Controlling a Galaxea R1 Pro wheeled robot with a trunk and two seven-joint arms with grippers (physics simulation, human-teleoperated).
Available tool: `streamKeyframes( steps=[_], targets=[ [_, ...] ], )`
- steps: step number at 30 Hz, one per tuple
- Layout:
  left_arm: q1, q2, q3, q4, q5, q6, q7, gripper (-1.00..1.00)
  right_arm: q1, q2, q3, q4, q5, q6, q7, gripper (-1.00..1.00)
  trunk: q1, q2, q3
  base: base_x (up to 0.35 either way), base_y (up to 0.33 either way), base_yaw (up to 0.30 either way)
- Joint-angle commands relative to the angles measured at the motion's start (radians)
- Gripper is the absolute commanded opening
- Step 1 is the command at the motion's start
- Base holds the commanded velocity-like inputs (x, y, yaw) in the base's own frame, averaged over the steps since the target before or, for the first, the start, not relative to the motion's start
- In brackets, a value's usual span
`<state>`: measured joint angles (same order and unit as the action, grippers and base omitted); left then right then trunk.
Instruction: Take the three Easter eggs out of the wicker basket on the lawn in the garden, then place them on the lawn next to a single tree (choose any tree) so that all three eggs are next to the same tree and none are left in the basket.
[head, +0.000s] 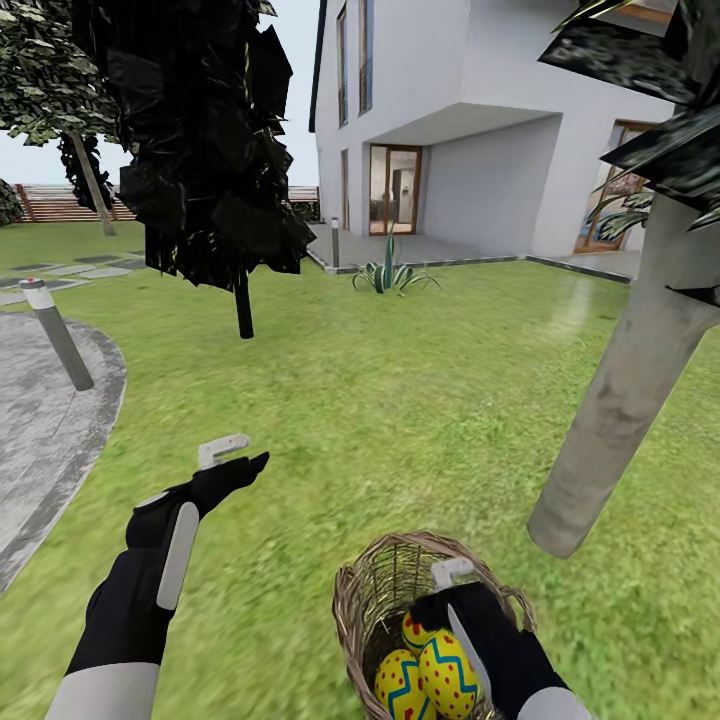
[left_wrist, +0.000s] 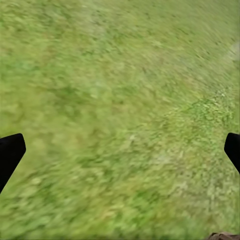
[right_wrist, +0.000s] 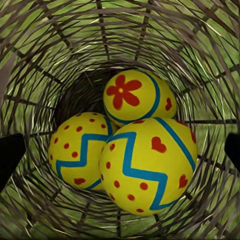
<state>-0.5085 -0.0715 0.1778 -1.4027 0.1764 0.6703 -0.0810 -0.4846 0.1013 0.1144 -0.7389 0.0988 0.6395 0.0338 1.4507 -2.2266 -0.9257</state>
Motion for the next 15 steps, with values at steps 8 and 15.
streamKeyframes(
  steps=[8, 15],
  targets=[
    [-0.001, -0.002, 0.003, -0.001, 0.002, 0.006, -0.006, 1.00, -0.072, 0.001, -0.001, 0.113, 0.010, 0.002, 0.003, 1.00, 0.000, 0.000, -0.001, 0.000, 0.000, 0.000],
    [-0.001, -0.002, 0.003, -0.001, 0.002, 0.006, -0.006, 1.00, -0.107, 0.003, -0.001, 0.174, 0.009, -0.001, 0.003, 1.00, 0.000, 0.000, -0.001, 0.000, 0.000, 0.000]
  ],
)
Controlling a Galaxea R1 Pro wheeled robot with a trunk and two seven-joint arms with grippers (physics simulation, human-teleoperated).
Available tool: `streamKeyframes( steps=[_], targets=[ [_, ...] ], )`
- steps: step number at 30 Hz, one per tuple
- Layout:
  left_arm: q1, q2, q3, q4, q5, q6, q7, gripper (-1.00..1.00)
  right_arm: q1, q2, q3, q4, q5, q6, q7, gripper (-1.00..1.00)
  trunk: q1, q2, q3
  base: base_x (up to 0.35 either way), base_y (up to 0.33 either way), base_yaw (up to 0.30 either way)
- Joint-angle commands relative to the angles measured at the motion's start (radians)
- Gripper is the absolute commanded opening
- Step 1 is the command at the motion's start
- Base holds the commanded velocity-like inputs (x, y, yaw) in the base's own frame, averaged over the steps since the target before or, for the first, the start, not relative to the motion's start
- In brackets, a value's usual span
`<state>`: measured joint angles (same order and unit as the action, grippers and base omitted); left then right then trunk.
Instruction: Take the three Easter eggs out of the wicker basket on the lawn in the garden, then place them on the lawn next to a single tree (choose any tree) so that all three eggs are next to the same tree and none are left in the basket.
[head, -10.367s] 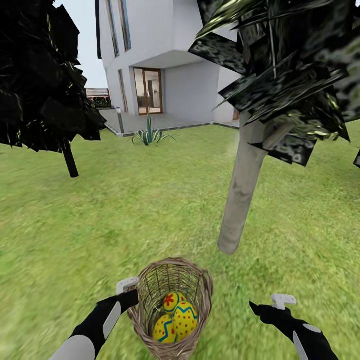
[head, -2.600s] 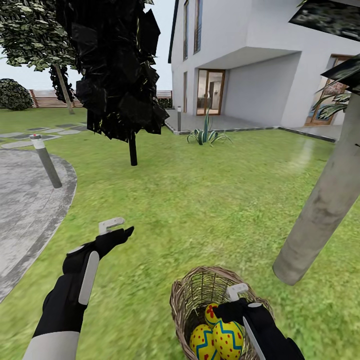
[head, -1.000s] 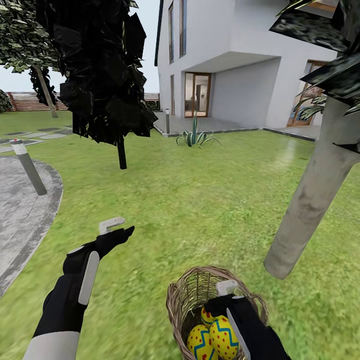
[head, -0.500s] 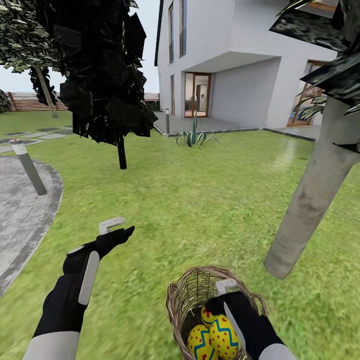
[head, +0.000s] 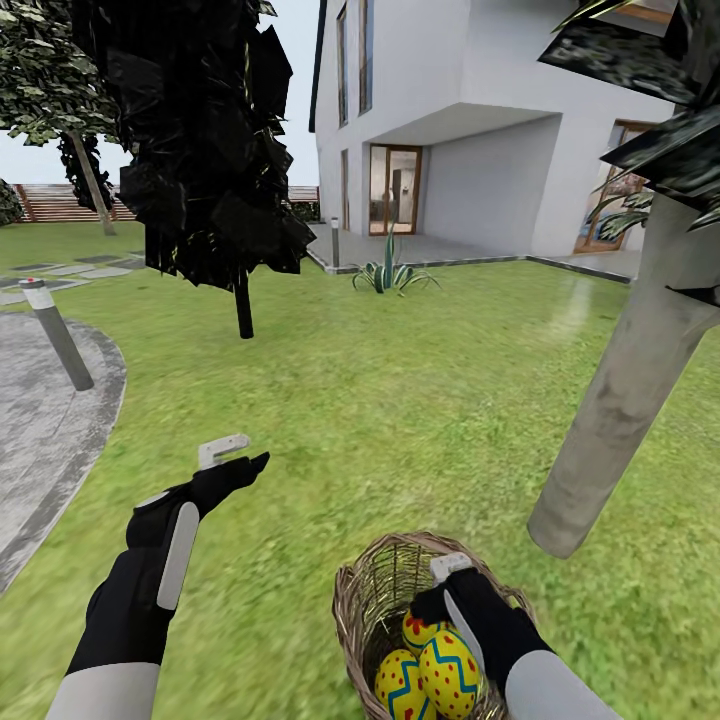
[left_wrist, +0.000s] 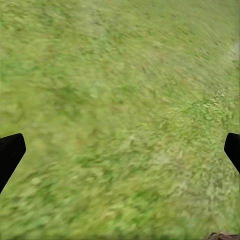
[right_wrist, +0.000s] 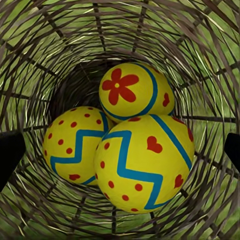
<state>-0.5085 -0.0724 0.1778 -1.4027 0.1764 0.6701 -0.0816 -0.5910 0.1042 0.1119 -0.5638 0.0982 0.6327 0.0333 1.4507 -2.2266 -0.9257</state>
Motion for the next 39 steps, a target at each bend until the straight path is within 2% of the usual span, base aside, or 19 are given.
streamKeyframes(
  steps=[1, 5, 15, 17, 22, 25, 39],
  targets=[
    [-0.001, -0.001, 0.003, -0.001, 0.002, 0.006, -0.005, 1.00, -0.009, 0.000, 0.002, 0.019, 0.010, 0.004, 0.004, 1.00, 0.000, 0.000, -0.001, 0.000, 0.000, 0.000],
    [-0.001, -0.001, 0.003, -0.001, 0.002, 0.006, -0.006, 1.00, -0.037, 0.000, 0.002, 0.075, 0.011, -0.001, 0.004, 1.00, 0.000, 0.000, -0.001, 0.000, 0.000, 0.000],
    [0.000, -0.001, 0.003, -0.001, 0.002, 0.006, -0.006, 1.00, -0.043, -0.001, 0.000, 0.103, 0.011, -0.004, 0.004, 1.00, 0.000, 0.000, -0.001, 0.000, 0.000, 0.000],
    [0.000, -0.001, 0.003, -0.001, 0.002, 0.006, -0.006, 1.00, -0.042, -0.001, -0.012, 0.104, 0.012, -0.021, 0.004, 1.00, 0.000, 0.000, -0.001, 0.000, 0.000, 0.000],
    [-0.001, -0.001, 0.003, -0.001, 0.002, 0.006, -0.006, 1.00, -0.042, -0.003, -0.069, 0.104, 0.014, -0.052, 0.004, 1.00, 0.000, 0.000, -0.001, 0.000, 0.000, 0.000],
    [-0.001, -0.001, 0.003, -0.001, 0.002, 0.006, -0.006, 1.00, -0.042, -0.002, -0.079, 0.103, 0.016, -0.054, 0.004, 1.00, 0.000, 0.000, -0.003, 0.000, 0.000, 0.000],
    [0.000, -0.001, 0.003, -0.001, 0.002, 0.006, -0.006, 1.00, -0.042, 0.000, -0.079, 0.090, 0.018, -0.057, 0.007, 1.00, 0.000, 0.000, -0.024, 0.000, 0.000, 0.000]
  ],
)
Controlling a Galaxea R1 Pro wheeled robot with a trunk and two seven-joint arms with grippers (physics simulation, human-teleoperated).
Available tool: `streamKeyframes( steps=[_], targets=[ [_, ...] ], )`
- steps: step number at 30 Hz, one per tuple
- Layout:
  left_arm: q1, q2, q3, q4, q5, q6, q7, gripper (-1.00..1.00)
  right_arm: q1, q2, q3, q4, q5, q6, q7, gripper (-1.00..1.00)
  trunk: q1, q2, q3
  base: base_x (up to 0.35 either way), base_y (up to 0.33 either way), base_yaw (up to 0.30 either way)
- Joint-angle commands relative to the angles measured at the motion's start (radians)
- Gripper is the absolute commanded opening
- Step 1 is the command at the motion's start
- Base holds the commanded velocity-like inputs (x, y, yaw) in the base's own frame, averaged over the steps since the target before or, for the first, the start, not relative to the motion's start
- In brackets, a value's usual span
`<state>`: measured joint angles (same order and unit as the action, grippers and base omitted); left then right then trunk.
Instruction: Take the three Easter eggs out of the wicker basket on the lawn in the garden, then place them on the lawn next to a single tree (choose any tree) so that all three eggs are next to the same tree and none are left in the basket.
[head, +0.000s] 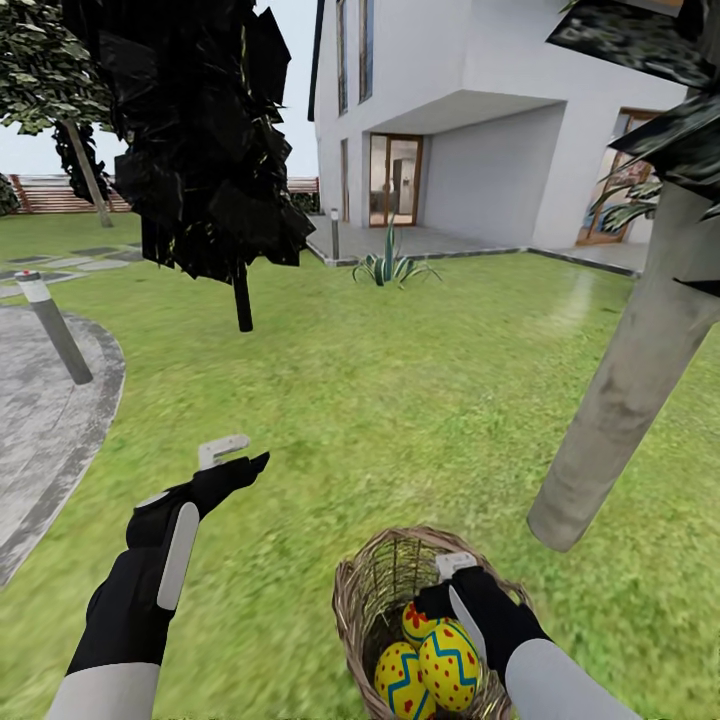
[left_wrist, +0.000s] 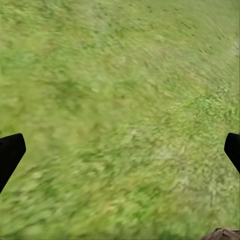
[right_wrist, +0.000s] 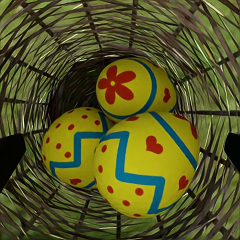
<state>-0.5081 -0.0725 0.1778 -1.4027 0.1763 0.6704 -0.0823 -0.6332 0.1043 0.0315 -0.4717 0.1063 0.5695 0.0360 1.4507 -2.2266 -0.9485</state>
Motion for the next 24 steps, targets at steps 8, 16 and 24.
streamKeyframes(
  steps=[8, 16, 24],
  targets=[
    [-0.001, -0.001, 0.003, -0.001, 0.002, 0.006, -0.021, 1.00, 0.000, 0.000, 0.002, -0.002, 0.010, 0.005, 0.004, 1.00, 0.000, 0.000, -0.014, 0.000, 0.000, 0.000],
    [0.000, -0.001, 0.003, -0.001, 0.002, 0.006, -0.026, 1.00, 0.000, 0.000, 0.002, -0.002, 0.010, 0.007, 0.004, 1.00, 0.000, 0.000, -0.027, 0.000, 0.000, 0.000],
    [-0.001, -0.001, 0.003, -0.001, 0.002, 0.006, -0.028, 1.00, 0.001, 0.000, 0.002, -0.001, 0.010, 0.009, 0.004, 1.00, 0.000, 0.000, -0.040, 0.000, 0.000, 0.000]
  ],
)
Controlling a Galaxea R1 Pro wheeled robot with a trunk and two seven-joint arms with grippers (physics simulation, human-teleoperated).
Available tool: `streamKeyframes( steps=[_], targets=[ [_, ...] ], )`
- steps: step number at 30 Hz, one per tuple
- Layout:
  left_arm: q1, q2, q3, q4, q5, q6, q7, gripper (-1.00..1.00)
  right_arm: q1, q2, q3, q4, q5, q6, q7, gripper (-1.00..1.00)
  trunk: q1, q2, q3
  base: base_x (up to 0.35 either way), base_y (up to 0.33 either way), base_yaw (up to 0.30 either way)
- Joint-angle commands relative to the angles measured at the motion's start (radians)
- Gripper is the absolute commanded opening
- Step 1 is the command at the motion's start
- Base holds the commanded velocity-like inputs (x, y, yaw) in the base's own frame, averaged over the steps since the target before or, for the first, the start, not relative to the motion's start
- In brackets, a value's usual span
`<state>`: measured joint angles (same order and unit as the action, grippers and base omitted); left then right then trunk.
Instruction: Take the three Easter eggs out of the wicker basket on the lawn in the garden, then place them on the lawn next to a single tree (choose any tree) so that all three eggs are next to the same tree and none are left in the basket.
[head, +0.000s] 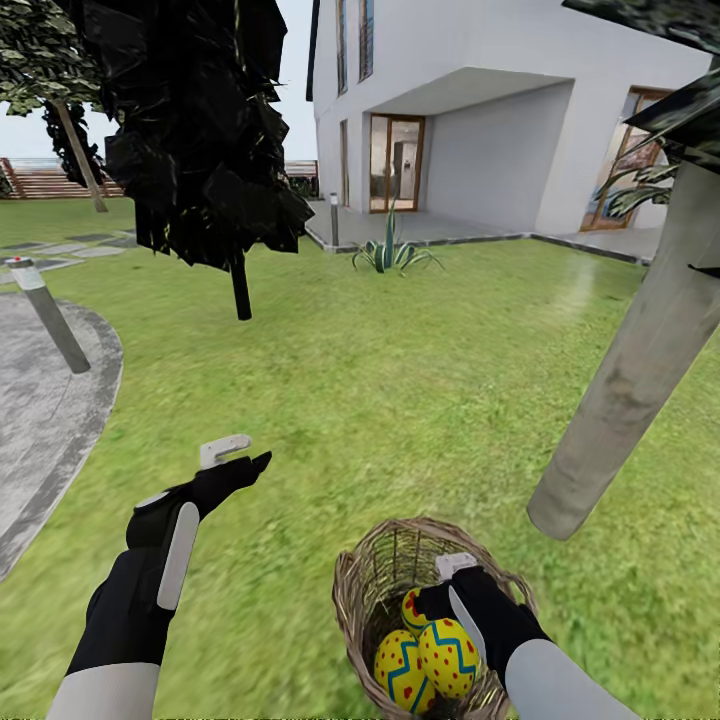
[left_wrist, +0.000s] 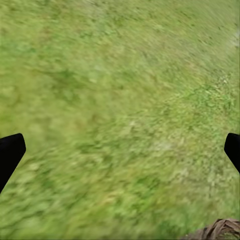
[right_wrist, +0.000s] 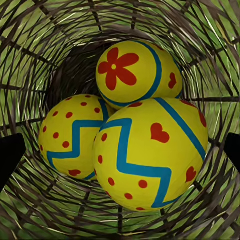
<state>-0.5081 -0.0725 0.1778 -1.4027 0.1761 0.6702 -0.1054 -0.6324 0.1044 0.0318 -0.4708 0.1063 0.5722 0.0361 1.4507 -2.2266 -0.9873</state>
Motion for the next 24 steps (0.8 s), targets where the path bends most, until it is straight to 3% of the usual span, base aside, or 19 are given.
streamKeyframes(
  steps=[1, 19, 24],
  targets=[
    [0.000, -0.001, 0.003, -0.001, 0.002, 0.006, -0.005, 1.00, 0.000, 0.000, 0.002, -0.002, 0.010, 0.006, 0.004, 1.00, 0.000, 0.000, -0.003, 0.000, 0.000, 0.000],
    [0.000, -0.001, 0.003, -0.001, 0.002, 0.006, -0.005, 1.00, -0.001, 0.000, -0.003, -0.023, 0.006, -0.004, 0.008, 1.00, 0.000, 0.000, -0.032, 0.000, 0.000, 0.000],
    [0.000, -0.001, 0.003, -0.001, 0.002, 0.006, -0.005, 1.00, -0.001, -0.002, -0.003, -0.026, -0.071, -0.005, 0.006, 1.00, 0.000, 0.000, -0.040, 0.000, 0.000, 0.000]
  ],
)
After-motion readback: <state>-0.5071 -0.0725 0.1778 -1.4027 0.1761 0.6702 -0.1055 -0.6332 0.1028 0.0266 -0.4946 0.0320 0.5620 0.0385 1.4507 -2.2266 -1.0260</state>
